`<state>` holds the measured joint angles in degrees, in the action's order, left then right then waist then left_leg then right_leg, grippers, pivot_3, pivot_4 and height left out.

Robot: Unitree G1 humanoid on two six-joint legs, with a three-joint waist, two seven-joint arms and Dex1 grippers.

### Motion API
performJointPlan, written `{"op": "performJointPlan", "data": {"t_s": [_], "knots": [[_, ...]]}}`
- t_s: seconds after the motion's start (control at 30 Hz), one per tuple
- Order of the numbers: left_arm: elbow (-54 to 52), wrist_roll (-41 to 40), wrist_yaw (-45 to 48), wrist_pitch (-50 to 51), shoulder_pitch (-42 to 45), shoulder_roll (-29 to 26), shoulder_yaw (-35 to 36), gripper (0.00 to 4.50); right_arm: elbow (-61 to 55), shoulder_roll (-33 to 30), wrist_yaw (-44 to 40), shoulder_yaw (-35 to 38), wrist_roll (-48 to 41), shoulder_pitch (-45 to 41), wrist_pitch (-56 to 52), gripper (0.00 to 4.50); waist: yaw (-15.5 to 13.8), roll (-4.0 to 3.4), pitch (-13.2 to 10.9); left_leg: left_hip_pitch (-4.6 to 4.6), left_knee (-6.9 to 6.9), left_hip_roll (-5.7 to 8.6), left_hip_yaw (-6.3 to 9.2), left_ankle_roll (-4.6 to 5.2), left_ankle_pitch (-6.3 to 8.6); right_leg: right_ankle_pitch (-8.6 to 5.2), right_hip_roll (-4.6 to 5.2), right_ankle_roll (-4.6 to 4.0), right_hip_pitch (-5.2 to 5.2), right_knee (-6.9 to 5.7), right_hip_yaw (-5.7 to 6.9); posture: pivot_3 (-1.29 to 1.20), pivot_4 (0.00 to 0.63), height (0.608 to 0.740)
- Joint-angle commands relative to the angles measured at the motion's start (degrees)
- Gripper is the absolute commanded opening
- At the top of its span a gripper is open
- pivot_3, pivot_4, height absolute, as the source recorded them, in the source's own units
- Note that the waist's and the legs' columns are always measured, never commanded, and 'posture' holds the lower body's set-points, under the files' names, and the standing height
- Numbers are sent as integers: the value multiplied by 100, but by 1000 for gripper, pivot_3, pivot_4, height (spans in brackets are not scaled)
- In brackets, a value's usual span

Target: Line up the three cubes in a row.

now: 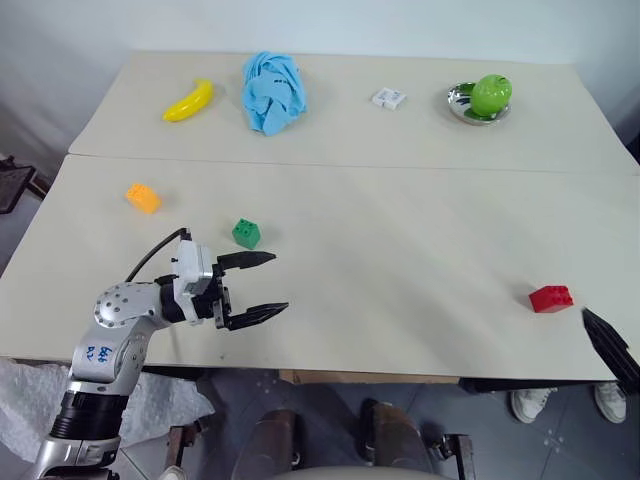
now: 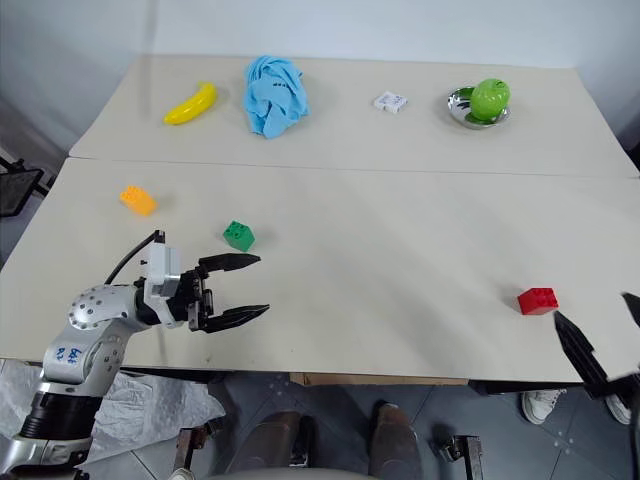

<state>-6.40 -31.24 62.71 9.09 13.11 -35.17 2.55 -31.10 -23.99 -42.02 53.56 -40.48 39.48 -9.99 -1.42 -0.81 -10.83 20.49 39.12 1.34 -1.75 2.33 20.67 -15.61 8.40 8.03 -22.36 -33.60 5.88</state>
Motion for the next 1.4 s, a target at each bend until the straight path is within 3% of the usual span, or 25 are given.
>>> {"op": "performJointPlan", "data": {"t_s": [0.03,0.17,0.37,0.47,0.6,1.0,1.1,1.23,1.33,1.4], "knots": [[-27,-14,222,47,38,-99,-12,4374,339,18,-135,116,94,141,207,4500,27,-1,0,-8,-1,-2,-11,1,2,0,1,0,0,-2,-9,0,150,740],[-32,45,242,51,59,-86,-29,4374,562,-420,99,-132,226,-198,-111,4500,76,-2,0,-24,-4,-17,-37,-7,12,0,0,0,-7,-6,-23,0,150,740],[-208,84,179,78,-77,-85,-57,4374,776,-1748,692,-441,175,-1005,-1710,4500,73,-8,0,-24,-4,-17,-39,-9,13,-3,7,-7,-16,-5,-32,0,150,740],[-249,114,130,81,-109,-77,-68,4374,879,-2436,1003,-605,-395,-1665,-2992,4500,8,-7,-1,-17,-4,-22,-37,-11,14,-5,3,-10,-18,-9,-23,0,150,740],[-353,201,-8,10,-232,-36,-56,4374,1530,-3211,1079,-1289,-371,-2551,-4084,4500,-17,-4,-1,-13,0,-16,-34,-5,13,-4,9,-9,-16,-4,-20,0,150,740],[-715,250,-422,70,-436,15,22,4374,2096,-3259,1165,-2379,259,-3479,-4703,4500,-16,-4,-1,10,6,-7,-25,1,15,-1,7,-4,-17,2,8,0,150,740],[-680,270,-473,56,-390,26,13,4500,2117,-3194,1142,-2465,318,-3618,-4649,3890,-13,-4,-1,10,8,-8,-26,1,14,0,6,-3,-17,1,7,0,150,740],[-637,270,-521,35,-357,24,36,4500,2046,-3257,979,-2670,320,-3885,-4719,2554,-8,-4,-1,9,10,-9,-29,1,14,1,5,0,-17,0,6,0,150,740],[-647,192,-496,155,-404,-1,20,4500,2025,-3207,952,-3123,300,-4766,-4727,1505,23,-6,-1,8,11,-9,-29,1,14,1,5,0,-17,0,5,0,150,740],[-559,226,-536,111,-354,76,12,4500,2162,-3147,602,-3701,323,-5585,-4575,1509,68,-6,-2,5,13,-13,-41,1,14,5,5,7,-19,3,3,0,150,740]]}}
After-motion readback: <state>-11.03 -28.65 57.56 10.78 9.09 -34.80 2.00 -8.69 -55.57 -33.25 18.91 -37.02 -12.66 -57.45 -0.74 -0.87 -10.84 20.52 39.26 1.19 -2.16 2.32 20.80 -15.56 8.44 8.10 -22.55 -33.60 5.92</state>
